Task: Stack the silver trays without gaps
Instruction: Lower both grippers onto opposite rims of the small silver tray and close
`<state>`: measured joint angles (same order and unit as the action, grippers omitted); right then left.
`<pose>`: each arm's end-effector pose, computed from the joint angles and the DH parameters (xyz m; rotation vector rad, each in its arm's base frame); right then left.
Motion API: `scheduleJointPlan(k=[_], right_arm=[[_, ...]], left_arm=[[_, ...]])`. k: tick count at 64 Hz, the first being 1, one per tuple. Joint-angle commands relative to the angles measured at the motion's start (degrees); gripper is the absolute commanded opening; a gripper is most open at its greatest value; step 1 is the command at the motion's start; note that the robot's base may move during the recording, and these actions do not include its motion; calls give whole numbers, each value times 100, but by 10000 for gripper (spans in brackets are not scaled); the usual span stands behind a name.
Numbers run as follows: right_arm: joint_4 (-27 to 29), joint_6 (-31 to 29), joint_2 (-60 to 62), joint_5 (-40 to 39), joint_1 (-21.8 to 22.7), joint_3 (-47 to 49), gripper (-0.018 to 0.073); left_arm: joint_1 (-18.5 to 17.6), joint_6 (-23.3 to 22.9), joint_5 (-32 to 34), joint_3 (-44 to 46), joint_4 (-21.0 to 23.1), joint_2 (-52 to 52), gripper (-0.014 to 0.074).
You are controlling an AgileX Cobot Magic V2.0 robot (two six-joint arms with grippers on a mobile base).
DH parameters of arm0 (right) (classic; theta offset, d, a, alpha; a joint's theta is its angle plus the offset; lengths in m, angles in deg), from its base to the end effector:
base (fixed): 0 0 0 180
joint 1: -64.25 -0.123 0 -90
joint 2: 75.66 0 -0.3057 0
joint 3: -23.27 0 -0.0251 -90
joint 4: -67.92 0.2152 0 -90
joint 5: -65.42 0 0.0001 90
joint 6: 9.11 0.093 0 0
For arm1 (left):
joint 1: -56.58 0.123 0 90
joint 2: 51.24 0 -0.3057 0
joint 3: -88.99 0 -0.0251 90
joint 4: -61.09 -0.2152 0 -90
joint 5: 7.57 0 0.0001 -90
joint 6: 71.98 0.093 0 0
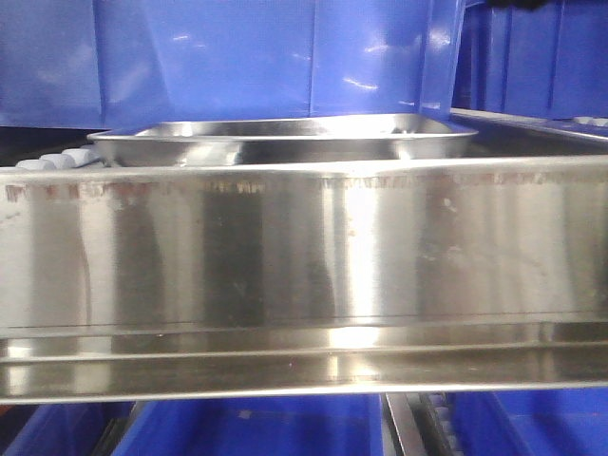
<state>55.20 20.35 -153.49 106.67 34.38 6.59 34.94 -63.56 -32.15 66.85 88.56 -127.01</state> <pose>0.1949 0.0963 0.3647 -0.1356 2.3570 0.2539 0.1983 -0.0979 0.3689 0.2082 2.1320 -0.6029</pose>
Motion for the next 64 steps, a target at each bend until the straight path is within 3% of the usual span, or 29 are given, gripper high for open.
scheduleJointPlan(k=[1, 20, 28, 33, 40, 45, 64], right_arm=[[-214, 169, -203, -353, -24, 56, -48], [-214, 242, -848, -639, -24, 76, -48], [-214, 149, -917, -722, -24, 76, -45], [-214, 149, -917, -736, -24, 120, 23], [-214, 149, -917, -700, -24, 174, 199], [-179, 149, -930, -627, -24, 228, 295], [-166, 249, -1230, -143, -24, 567, 267]], left_arm=[[-23, -3, 267, 65, 43, -198, -16], [-36, -3, -229, 254, 43, -855, -12], [-36, 58, -462, 254, 21, -984, 97], [-36, 58, -464, 254, 21, -998, 215], [-36, 58, -454, 254, 7, -998, 353], [-36, 58, -443, 254, -65, -1010, 383], [-36, 58, -244, 262, -177, -1142, 382]])
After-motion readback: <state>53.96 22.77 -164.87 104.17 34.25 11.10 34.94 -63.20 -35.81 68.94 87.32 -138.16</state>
